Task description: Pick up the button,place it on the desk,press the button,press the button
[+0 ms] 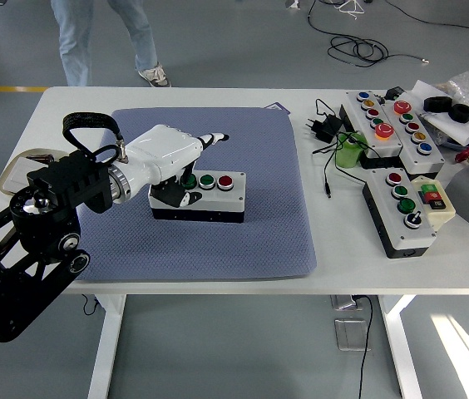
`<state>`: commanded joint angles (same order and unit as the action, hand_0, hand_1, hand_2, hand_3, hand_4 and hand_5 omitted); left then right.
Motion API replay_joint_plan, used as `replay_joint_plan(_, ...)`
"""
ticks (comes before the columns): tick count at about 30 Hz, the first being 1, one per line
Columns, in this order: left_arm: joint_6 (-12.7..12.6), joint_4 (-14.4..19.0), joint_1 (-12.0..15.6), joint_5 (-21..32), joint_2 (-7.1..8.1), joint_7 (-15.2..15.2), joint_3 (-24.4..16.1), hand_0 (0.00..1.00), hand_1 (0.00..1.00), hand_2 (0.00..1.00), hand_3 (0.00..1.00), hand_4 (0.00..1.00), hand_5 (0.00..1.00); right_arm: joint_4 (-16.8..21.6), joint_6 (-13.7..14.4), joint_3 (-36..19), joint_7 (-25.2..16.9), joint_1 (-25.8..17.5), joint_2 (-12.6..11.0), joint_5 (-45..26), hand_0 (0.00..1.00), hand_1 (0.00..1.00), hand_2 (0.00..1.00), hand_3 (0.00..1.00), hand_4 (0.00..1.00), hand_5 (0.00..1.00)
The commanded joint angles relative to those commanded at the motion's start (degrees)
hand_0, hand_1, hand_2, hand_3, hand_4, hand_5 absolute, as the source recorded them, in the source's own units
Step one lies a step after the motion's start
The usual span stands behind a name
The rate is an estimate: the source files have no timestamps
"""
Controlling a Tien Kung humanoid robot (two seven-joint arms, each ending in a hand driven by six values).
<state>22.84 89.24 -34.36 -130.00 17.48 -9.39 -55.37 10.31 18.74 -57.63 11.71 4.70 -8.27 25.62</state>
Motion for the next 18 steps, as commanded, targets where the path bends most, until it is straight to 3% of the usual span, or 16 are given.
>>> replay_joint_plan(6, 3.66, -0.99, -0.02, 0.00, -0.03, -1.07, 0.20, 0.117, 0.039, 0.075, 0.910, 0.554, 0.002, 0.00, 0.04, -0.03, 0.05, -0.10, 0.03, 0.02, 0.787, 0.797, 0.817, 0.751, 0.412, 0.479)
replay_joint_plan(18, 6.01, -3.77, -0.76, 0.00, 0.07, -1.09, 1.33, 0.133, 0.048, 0.079, 0.905, 0.554, 0.002, 0.00, -0.01, 0.04, -0.06, 0.13, 0.05, -0.23, 0.787, 0.797, 0.817, 0.751, 0.412, 0.479)
